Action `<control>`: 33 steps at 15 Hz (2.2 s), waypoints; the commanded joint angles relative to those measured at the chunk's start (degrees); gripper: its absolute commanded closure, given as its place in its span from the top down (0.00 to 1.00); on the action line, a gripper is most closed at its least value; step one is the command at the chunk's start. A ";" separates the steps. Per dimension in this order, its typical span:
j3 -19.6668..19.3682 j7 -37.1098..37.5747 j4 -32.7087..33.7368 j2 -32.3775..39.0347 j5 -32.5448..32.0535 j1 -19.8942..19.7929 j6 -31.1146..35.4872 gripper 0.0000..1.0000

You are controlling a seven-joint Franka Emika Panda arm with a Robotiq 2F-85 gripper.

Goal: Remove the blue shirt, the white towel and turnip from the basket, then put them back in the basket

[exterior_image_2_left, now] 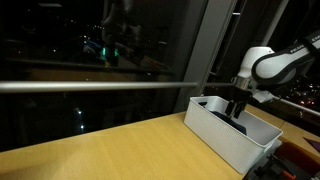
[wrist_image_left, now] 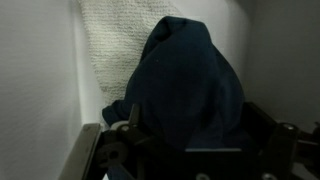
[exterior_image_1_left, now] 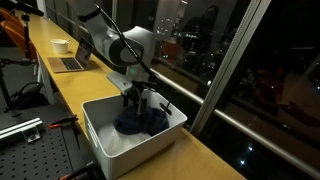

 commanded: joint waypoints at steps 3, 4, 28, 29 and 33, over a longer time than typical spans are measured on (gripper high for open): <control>-0.29 0.48 4.00 6.60 -0.75 0.22 1.08 0.74; -0.30 0.35 3.87 6.70 -0.65 0.14 1.00 0.71; 4.06 -7.50 1.69 -29.53 -0.82 1.22 -26.23 0.01; 5.50 -6.50 3.97 -29.91 -2.54 2.43 -28.79 0.01; 12.31 -2.66 14.22 -29.03 -10.27 7.32 -39.63 0.01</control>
